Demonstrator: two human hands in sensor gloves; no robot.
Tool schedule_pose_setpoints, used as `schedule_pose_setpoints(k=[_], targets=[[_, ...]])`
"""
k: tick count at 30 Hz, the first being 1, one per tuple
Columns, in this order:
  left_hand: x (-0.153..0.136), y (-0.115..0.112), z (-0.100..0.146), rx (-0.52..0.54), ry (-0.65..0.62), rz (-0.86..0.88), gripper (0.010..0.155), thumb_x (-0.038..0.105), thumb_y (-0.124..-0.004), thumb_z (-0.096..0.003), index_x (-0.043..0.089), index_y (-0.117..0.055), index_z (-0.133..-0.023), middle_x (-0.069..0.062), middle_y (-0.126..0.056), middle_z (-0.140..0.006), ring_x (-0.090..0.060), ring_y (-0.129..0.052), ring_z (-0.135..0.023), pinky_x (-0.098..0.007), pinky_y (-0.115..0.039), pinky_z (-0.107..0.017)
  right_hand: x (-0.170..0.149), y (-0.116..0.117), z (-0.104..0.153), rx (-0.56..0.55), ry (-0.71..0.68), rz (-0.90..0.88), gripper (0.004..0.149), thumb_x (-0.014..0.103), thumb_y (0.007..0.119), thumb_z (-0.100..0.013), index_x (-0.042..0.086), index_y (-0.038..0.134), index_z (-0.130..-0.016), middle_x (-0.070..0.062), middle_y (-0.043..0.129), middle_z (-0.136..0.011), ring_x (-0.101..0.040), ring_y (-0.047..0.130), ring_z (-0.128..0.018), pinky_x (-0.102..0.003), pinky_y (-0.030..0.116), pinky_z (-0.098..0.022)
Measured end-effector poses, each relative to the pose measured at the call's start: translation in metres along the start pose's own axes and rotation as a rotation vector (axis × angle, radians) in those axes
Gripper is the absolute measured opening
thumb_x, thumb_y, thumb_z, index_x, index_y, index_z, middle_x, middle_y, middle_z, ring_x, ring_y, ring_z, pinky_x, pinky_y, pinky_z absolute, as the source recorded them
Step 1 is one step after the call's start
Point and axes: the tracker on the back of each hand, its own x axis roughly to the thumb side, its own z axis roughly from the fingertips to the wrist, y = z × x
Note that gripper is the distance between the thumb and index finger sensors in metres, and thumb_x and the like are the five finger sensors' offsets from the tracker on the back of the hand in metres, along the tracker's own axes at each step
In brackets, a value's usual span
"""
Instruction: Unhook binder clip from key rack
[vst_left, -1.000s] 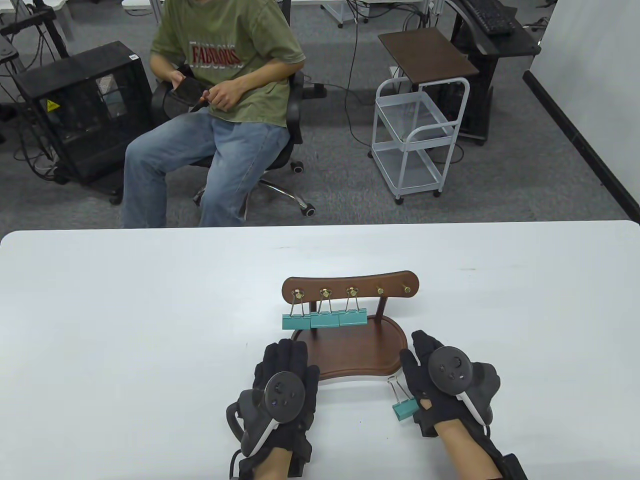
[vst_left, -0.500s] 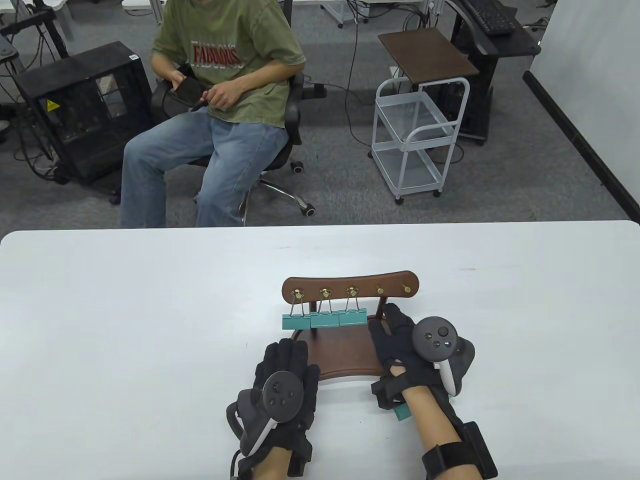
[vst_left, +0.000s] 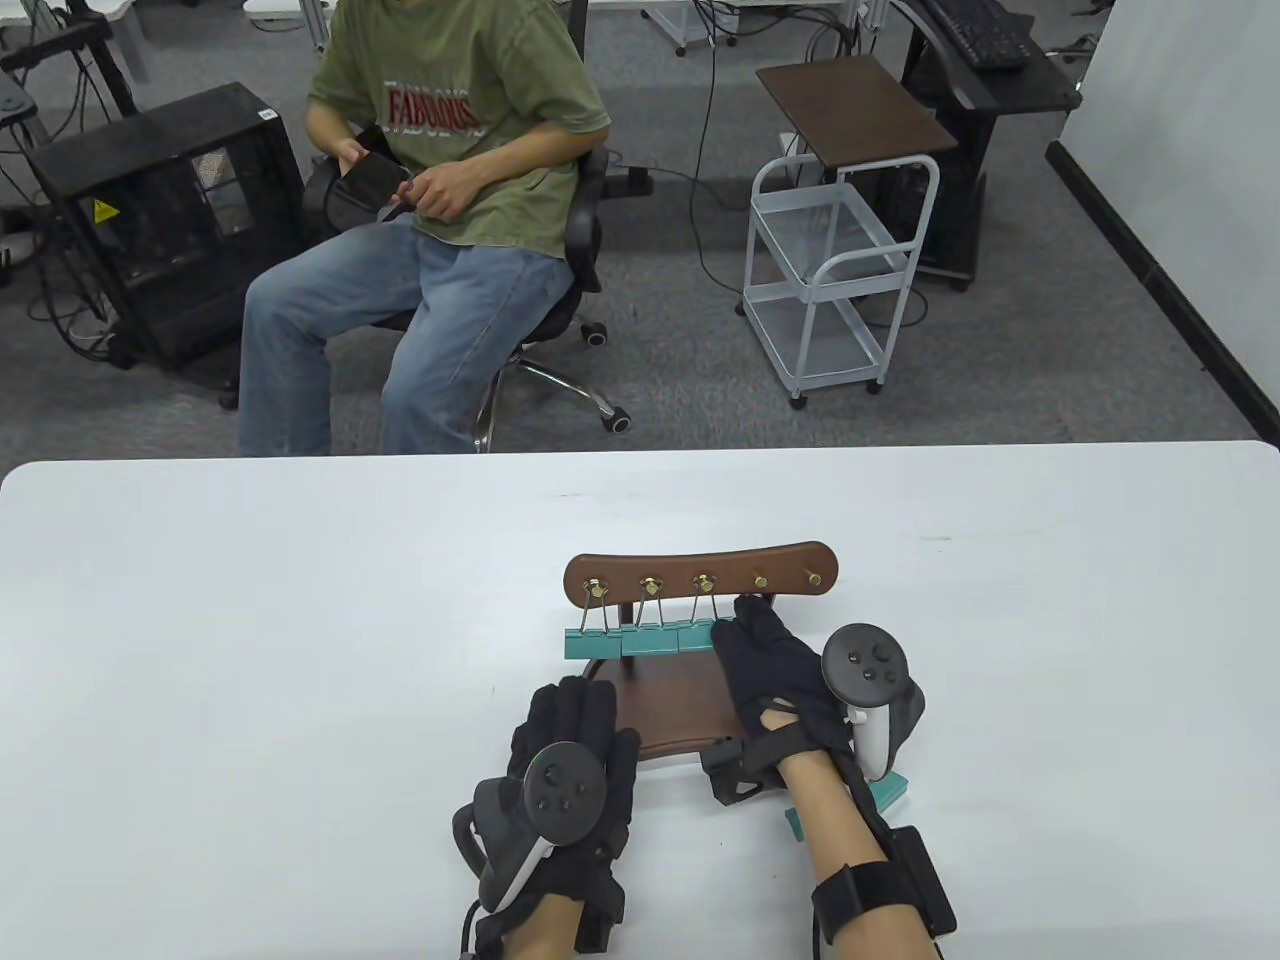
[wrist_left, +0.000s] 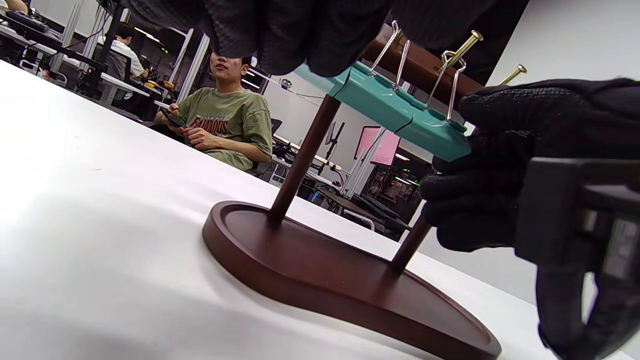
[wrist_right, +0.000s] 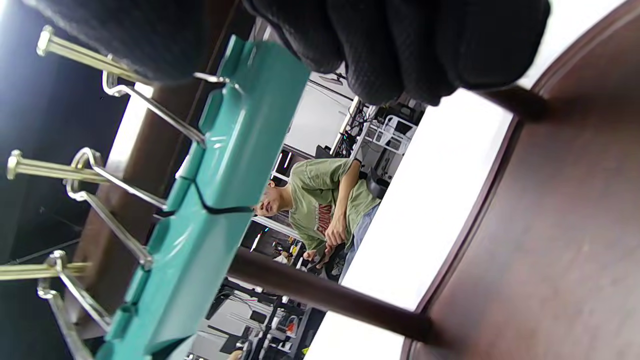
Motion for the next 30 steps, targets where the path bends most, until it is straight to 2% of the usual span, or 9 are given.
schedule_pose_setpoints(k=[7, 17, 30], targets=[[0.0, 0.0, 0.0, 0.0, 0.004, -0.002, 0.062, 0.055, -0.06, -0.0541, 0.029, -0.062, -0.11, -0.002, -0.058, -0.118, -0.031, -0.051, -0.111, -0.053, -0.051, -0.076, -0.004, 0.008, -0.002, 0.056, 0.038, -0.129, 0.066, 0.05, 0.079, -0.039, 0.015, 0.062, -0.093, -0.023, 0.077, -0.088, -0.047, 0.081, -0.074, -0.051, 0.077, -0.053], [-0.001, 0.0, 0.0, -0.001, 0.005, -0.004, 0.062, 0.055, -0.06, -0.0541, 0.029, -0.062, -0.11, -0.003, -0.058, -0.118, -0.031, -0.051, -0.111, -0.054, -0.051, -0.076, -0.004, 0.002, -0.003, 0.06, 0.031, -0.097, 0.059, 0.044, 0.082, -0.038, 0.018, 0.069, -0.089, -0.019, 0.089, -0.077, -0.04, 0.092, -0.064, -0.047, 0.084, -0.045], [-0.001, 0.0, 0.0, 0.0, 0.003, -0.004, 0.062, 0.055, -0.06, -0.0541, 0.029, -0.062, -0.11, -0.003, -0.058, -0.118, -0.031, -0.051, -0.111, -0.054, -0.051, -0.076, -0.003, -0.005, -0.002, 0.051, -0.002, -0.132, 0.054, 0.041, 0.082, -0.037, 0.019, 0.073, -0.086, -0.018, 0.092, -0.074, -0.038, 0.095, -0.061, -0.045, 0.086, -0.043]])
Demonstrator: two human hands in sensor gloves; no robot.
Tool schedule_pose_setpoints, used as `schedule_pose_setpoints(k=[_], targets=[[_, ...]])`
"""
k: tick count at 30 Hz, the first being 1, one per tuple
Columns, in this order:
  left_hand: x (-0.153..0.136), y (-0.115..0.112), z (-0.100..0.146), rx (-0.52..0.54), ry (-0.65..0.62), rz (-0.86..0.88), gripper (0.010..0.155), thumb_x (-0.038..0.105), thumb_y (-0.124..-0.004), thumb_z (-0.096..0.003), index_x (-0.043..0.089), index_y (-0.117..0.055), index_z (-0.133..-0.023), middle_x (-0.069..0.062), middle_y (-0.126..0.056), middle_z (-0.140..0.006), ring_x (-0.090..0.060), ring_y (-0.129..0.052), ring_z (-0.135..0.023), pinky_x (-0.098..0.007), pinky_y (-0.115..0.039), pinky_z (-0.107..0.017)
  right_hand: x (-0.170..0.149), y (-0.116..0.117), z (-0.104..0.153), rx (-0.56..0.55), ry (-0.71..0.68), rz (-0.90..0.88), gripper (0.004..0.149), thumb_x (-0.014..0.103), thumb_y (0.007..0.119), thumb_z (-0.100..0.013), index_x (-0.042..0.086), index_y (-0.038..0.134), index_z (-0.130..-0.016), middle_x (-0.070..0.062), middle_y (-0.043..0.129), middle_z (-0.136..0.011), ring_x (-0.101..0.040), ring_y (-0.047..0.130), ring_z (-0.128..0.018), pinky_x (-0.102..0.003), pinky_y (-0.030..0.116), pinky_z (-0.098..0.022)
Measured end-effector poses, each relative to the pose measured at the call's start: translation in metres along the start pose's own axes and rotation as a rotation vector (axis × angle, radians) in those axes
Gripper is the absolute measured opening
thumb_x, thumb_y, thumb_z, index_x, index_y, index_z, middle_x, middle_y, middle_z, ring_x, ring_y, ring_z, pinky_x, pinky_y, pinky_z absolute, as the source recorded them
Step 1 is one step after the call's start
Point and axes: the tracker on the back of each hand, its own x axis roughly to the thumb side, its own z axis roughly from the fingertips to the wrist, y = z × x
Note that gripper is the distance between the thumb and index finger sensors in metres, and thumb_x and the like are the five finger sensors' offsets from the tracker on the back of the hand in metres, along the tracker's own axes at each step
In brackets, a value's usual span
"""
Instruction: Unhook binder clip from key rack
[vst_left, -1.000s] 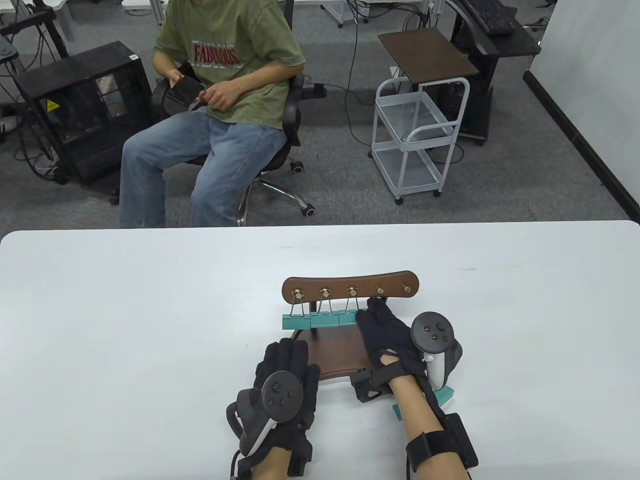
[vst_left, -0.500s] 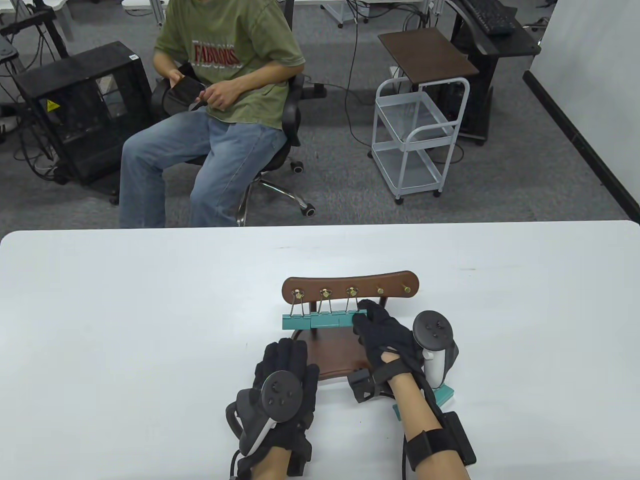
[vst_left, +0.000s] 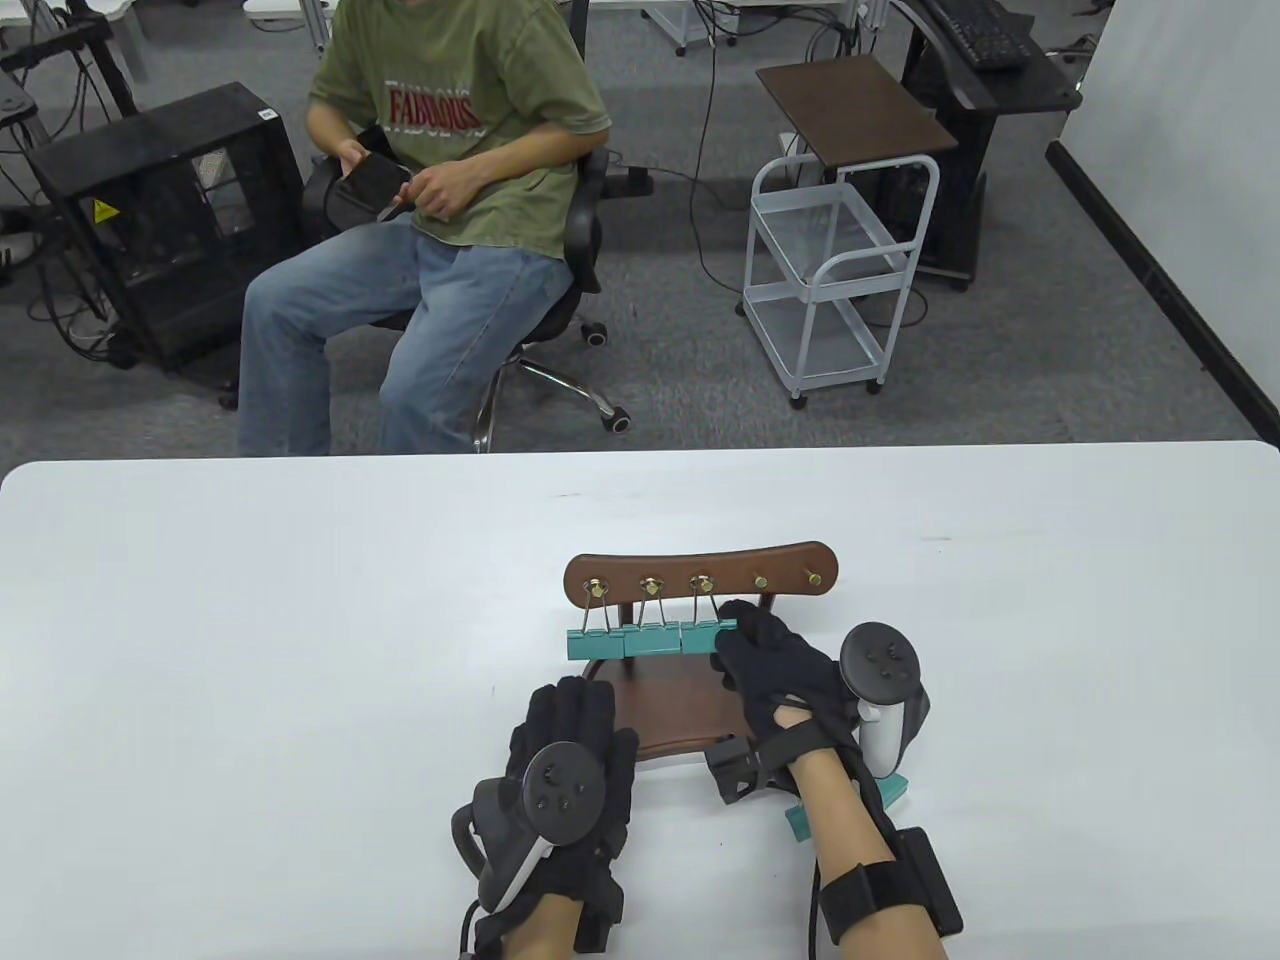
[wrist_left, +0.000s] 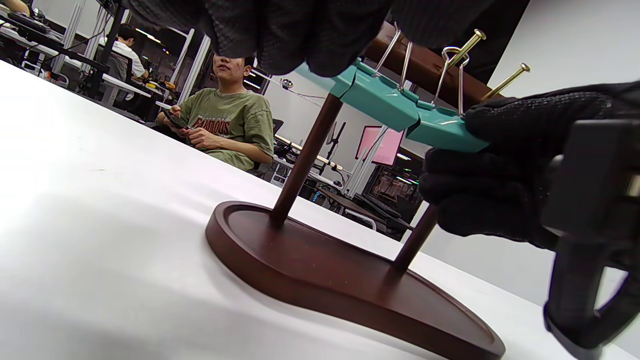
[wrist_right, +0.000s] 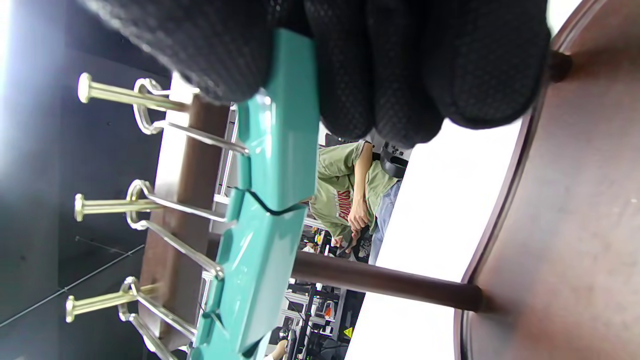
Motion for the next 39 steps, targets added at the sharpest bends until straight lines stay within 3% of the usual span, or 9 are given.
schedule_pose_setpoints(k=[22, 39], targets=[[0.0, -0.001, 0.0, -0.002, 0.001, -0.003, 0.061, 0.055, -0.059, -0.0542, 0.029, -0.063, -0.11, -0.003, -0.058, -0.118, -0.031, -0.051, -0.111, -0.053, -0.052, -0.076, 0.003, -0.007, 0.004, 0.073, -0.015, -0.131, 0.055, 0.036, 0.086, -0.035, 0.019, 0.074, -0.085, -0.019, 0.092, -0.075, -0.04, 0.095, -0.062, -0.046, 0.087, -0.043], [0.0, -0.001, 0.0, 0.003, 0.002, -0.007, 0.062, 0.055, -0.06, -0.0541, 0.029, -0.062, -0.11, -0.003, -0.058, -0.118, -0.031, -0.051, -0.111, -0.054, -0.051, -0.076, 0.014, -0.051, 0.046, 0.118, -0.061, -0.09, 0.051, 0.041, 0.089, -0.033, 0.013, 0.081, -0.075, -0.019, 0.102, -0.061, -0.038, 0.106, -0.046, -0.043, 0.094, -0.03]])
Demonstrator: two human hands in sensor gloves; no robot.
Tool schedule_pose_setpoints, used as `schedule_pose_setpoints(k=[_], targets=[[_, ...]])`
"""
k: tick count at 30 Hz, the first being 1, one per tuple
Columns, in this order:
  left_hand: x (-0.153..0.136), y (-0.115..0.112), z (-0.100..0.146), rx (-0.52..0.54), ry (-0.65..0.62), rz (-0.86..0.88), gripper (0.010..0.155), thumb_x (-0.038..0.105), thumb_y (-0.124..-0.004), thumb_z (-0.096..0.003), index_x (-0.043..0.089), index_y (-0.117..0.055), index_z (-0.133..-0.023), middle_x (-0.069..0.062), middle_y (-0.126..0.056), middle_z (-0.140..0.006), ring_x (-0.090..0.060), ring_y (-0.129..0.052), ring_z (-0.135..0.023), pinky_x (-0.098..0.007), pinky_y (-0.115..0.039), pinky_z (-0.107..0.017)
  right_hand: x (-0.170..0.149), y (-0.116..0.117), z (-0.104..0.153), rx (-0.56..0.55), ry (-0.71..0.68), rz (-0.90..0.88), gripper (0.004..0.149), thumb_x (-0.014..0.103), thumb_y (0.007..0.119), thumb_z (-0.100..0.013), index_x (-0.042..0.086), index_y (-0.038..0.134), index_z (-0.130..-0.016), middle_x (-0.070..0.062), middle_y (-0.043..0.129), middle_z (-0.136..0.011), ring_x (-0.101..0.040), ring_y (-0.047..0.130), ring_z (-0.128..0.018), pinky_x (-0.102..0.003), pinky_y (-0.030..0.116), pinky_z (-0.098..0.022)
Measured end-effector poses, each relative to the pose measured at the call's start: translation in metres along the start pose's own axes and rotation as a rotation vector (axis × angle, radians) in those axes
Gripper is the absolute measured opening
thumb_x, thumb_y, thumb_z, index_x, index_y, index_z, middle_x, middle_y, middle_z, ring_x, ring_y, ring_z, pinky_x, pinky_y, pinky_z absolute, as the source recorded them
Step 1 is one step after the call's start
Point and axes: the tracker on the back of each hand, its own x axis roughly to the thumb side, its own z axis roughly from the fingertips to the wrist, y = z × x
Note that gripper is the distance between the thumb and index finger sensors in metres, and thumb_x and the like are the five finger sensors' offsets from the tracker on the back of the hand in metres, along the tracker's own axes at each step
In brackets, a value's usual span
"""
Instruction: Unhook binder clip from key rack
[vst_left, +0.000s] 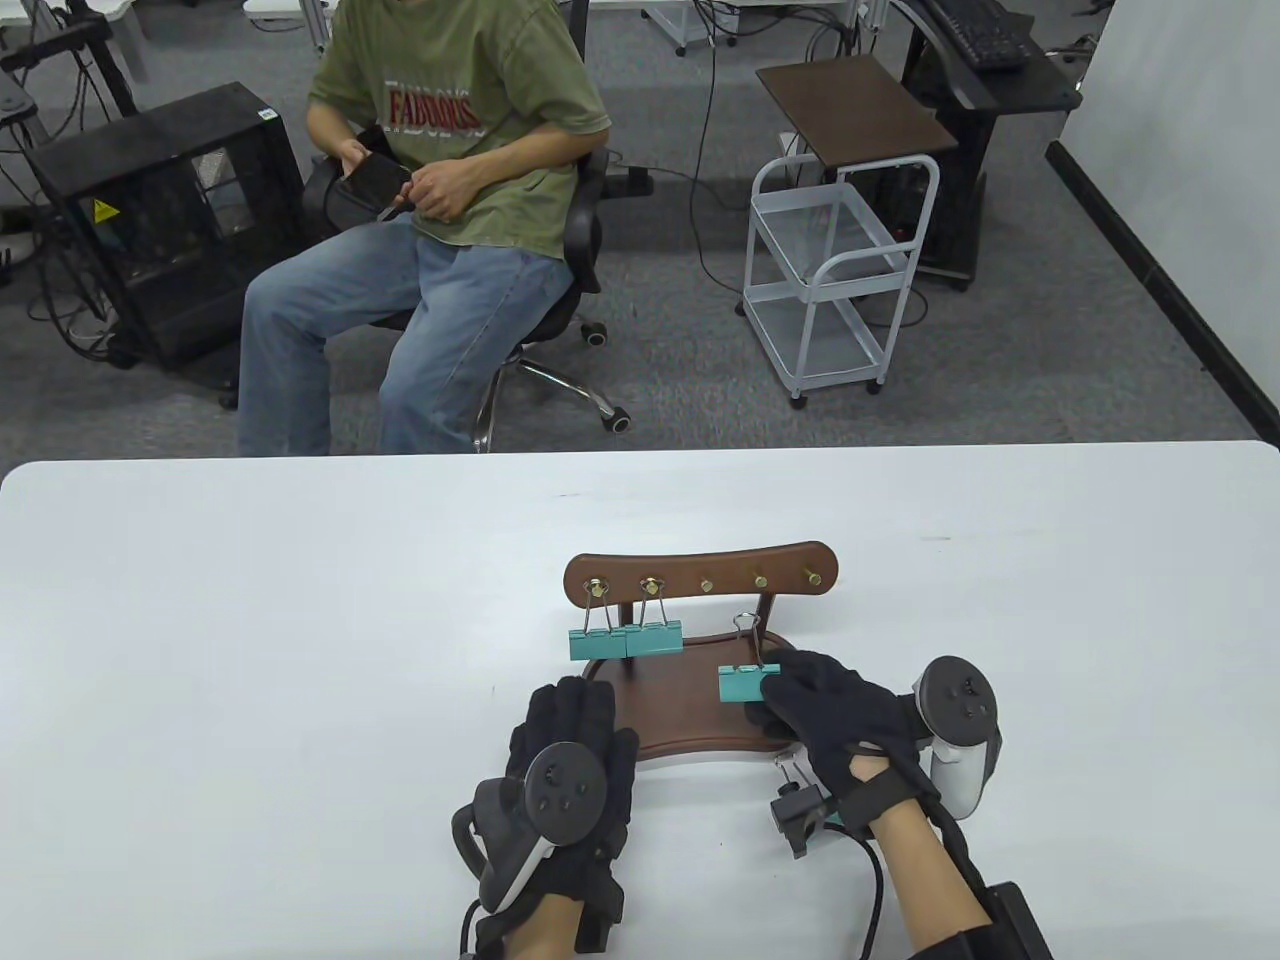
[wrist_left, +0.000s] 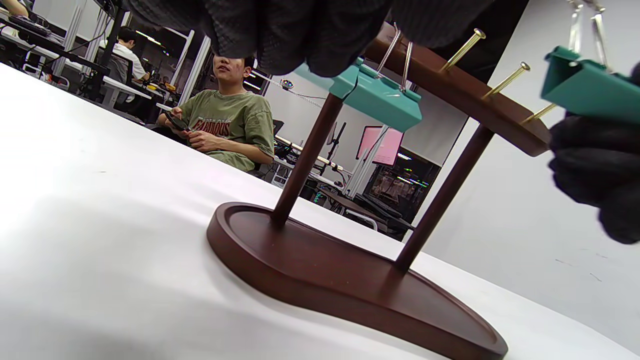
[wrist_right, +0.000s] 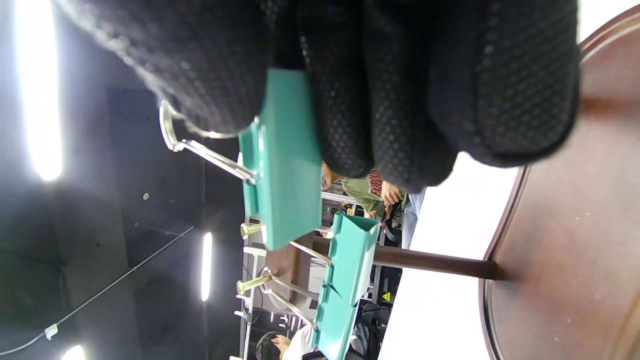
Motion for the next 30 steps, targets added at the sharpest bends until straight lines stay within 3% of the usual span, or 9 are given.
schedule_pose_setpoints(k=[12, 20, 30], targets=[[0.0, 0.0, 0.0, 0.0, 0.0, -0.016, 0.062, 0.055, -0.06, -0.0541, 0.029, -0.062, -0.11, -0.003, -0.058, -0.118, -0.031, -0.051, -0.111, -0.054, -0.052, -0.076, -0.018, -0.006, 0.016, -0.008, 0.062, 0.064, 0.048, 0.044, 0.088, -0.035, 0.01, 0.085, -0.068, -0.018, 0.107, -0.049, -0.035, 0.109, -0.032, -0.041, 0.095, -0.018], [0.0, 0.0, 0.0, 0.001, 0.002, -0.014, 0.062, 0.055, -0.06, -0.0541, 0.029, -0.062, -0.11, -0.003, -0.058, -0.118, -0.031, -0.051, -0.111, -0.053, -0.052, -0.076, -0.017, -0.001, 0.017, -0.017, 0.188, 0.408, 0.048, 0.045, 0.088, -0.034, 0.007, 0.089, -0.062, -0.017, 0.11, -0.035, -0.032, 0.11, -0.018, -0.039, 0.095, -0.008], [0.0, 0.0, 0.0, 0.003, 0.001, -0.001, 0.062, 0.055, -0.06, -0.0541, 0.029, -0.063, -0.11, -0.003, -0.058, -0.118, -0.031, -0.051, -0.111, -0.053, -0.052, -0.076, -0.022, 0.029, 0.017, 0.073, 0.369, 0.755, 0.047, 0.045, 0.088, -0.035, 0.005, 0.09, -0.059, -0.015, 0.111, -0.03, -0.029, 0.111, -0.011, -0.037, 0.095, -0.003]])
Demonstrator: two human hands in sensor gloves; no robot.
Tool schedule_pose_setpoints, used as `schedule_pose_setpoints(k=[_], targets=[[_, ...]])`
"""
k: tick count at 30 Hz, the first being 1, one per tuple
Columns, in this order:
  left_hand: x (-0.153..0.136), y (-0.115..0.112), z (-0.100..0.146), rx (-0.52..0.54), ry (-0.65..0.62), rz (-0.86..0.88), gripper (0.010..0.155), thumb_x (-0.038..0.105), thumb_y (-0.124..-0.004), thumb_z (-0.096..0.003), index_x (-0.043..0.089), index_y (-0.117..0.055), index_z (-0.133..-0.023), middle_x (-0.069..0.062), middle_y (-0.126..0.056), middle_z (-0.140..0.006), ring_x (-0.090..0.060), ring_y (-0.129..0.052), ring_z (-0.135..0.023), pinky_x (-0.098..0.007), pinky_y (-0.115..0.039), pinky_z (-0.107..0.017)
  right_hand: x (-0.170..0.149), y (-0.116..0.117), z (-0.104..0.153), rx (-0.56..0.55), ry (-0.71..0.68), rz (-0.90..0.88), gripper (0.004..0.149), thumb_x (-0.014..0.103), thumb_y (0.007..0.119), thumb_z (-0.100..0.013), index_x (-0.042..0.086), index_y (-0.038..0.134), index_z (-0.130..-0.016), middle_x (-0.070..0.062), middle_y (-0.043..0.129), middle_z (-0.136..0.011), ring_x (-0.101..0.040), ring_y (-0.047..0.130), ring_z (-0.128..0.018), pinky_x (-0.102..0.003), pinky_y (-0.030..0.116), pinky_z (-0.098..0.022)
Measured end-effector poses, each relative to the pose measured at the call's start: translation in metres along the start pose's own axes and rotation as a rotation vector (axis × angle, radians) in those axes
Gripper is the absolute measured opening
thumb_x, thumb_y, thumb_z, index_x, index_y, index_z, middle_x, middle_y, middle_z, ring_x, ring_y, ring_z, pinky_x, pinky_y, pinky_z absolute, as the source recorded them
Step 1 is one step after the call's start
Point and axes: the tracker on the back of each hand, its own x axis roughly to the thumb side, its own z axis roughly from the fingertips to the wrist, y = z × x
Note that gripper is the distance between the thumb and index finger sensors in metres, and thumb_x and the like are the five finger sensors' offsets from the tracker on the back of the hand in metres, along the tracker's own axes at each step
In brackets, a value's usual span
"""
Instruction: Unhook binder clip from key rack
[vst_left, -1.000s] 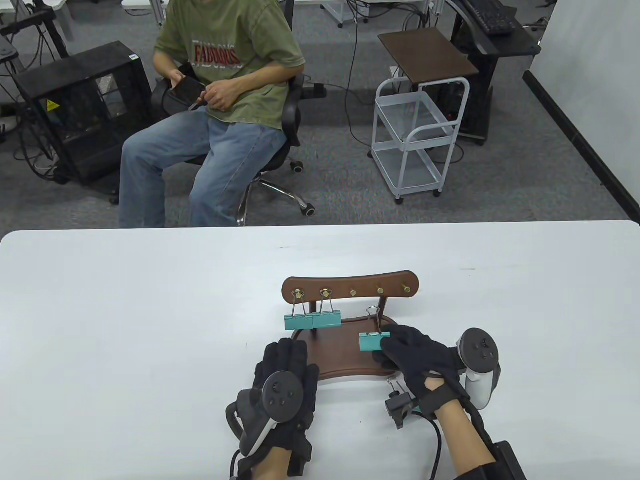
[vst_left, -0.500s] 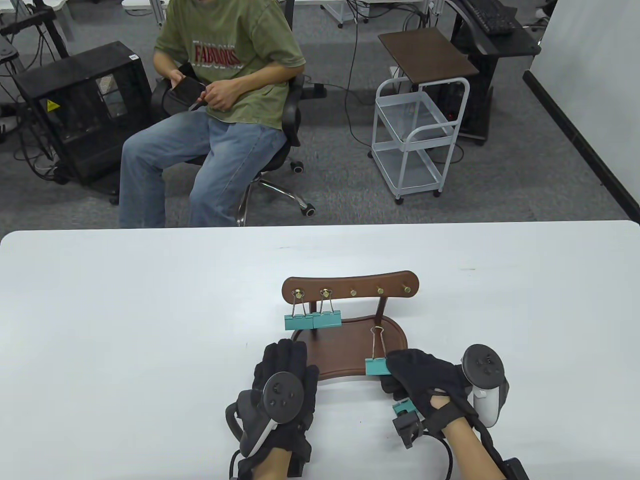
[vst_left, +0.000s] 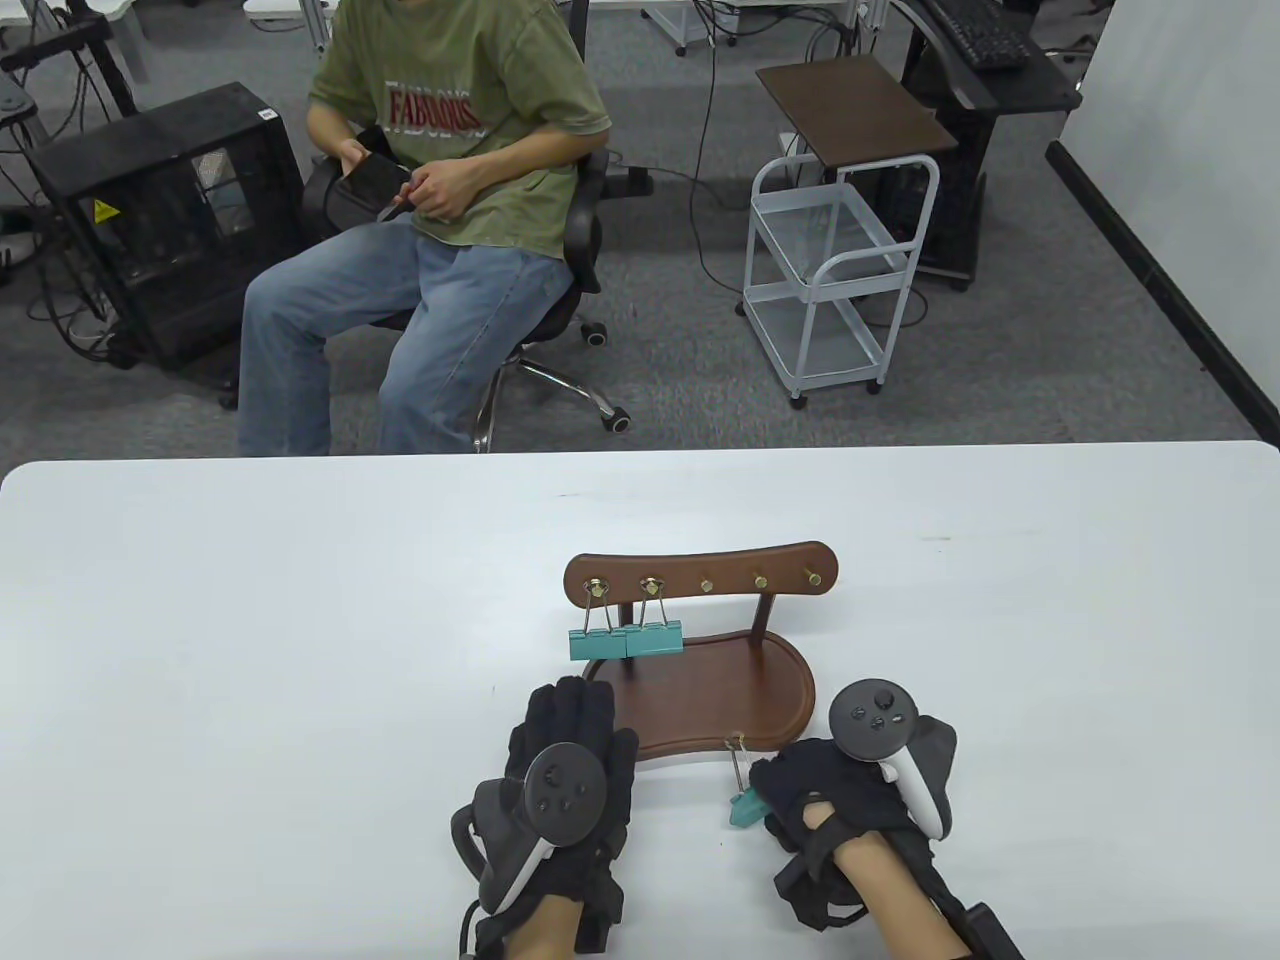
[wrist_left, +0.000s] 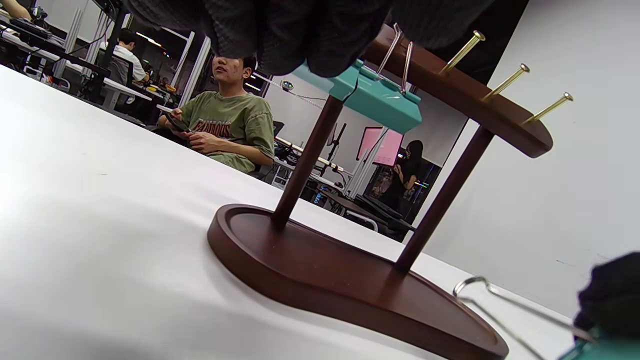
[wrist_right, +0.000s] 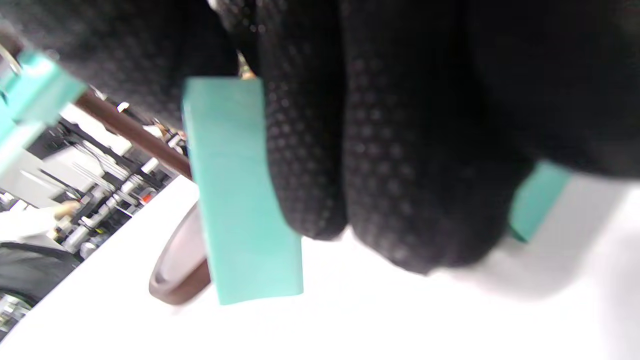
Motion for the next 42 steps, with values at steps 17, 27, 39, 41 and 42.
schedule_pose_setpoints(k=[17, 27, 39, 41, 42], targets=[[-0.001, 0.0, 0.0, 0.002, 0.002, 0.011, 0.062, 0.055, -0.06, -0.0541, 0.029, -0.062, -0.11, -0.003, -0.058, -0.118, -0.031, -0.051, -0.111, -0.053, -0.051, -0.076, 0.021, 0.019, -0.01, 0.011, 0.069, 0.295, 0.045, 0.043, 0.087, -0.036, 0.004, 0.092, -0.058, -0.012, 0.112, -0.025, -0.029, 0.11, -0.003, -0.036, 0.094, 0.0], [-0.001, 0.0, 0.0, 0.002, -0.005, 0.017, 0.062, 0.055, -0.06, -0.054, 0.029, -0.062, -0.11, -0.002, -0.058, -0.119, -0.031, -0.051, -0.111, -0.054, -0.051, -0.076, 0.033, 0.028, -0.009, -0.044, 0.037, 0.542, 0.044, 0.048, 0.089, -0.033, 0.01, 0.094, -0.054, 0.0, 0.111, -0.017, -0.028, 0.11, -0.001, -0.035, 0.094, 0.0], [0.0, 0.0, 0.0, -0.002, -0.006, 0.011, 0.062, 0.055, -0.059, -0.054, 0.029, -0.062, -0.11, -0.003, -0.058, -0.119, -0.031, -0.051, -0.111, -0.054, -0.051, -0.076, 0.026, 0.014, -0.002, -0.085, 0.034, 0.49, 0.041, 0.049, 0.087, -0.034, 0.013, 0.095, -0.052, -0.007, 0.112, -0.024, -0.026, 0.11, -0.012, -0.036, 0.094, -0.004], [0.0, -0.001, 0.0, -0.005, -0.005, 0.007, 0.062, 0.055, -0.06, -0.054, 0.029, -0.062, -0.11, -0.003, -0.058, -0.118, -0.031, -0.051, -0.111, -0.054, -0.051, -0.076, 0.025, 0.007, 0.0, -0.111, 0.017, 0.458, 0.043, 0.049, 0.086, -0.034, 0.013, 0.095, -0.055, -0.011, 0.111, -0.031, -0.028, 0.11, -0.016, -0.037, 0.094, -0.007], [0.0, -0.001, 0.0, -0.007, -0.004, 0.003, 0.062, 0.055, -0.06, -0.0541, 0.029, -0.062, -0.11, -0.003, -0.058, -0.118, -0.031, -0.051, -0.111, -0.054, -0.051, -0.076, 0.025, 0.002, 0.002, -0.131, 0.008, 0.436, 0.043, 0.049, 0.085, -0.035, 0.013, 0.094, -0.056, -0.012, 0.11, -0.034, -0.03, 0.11, -0.019, -0.039, 0.094, -0.009]])
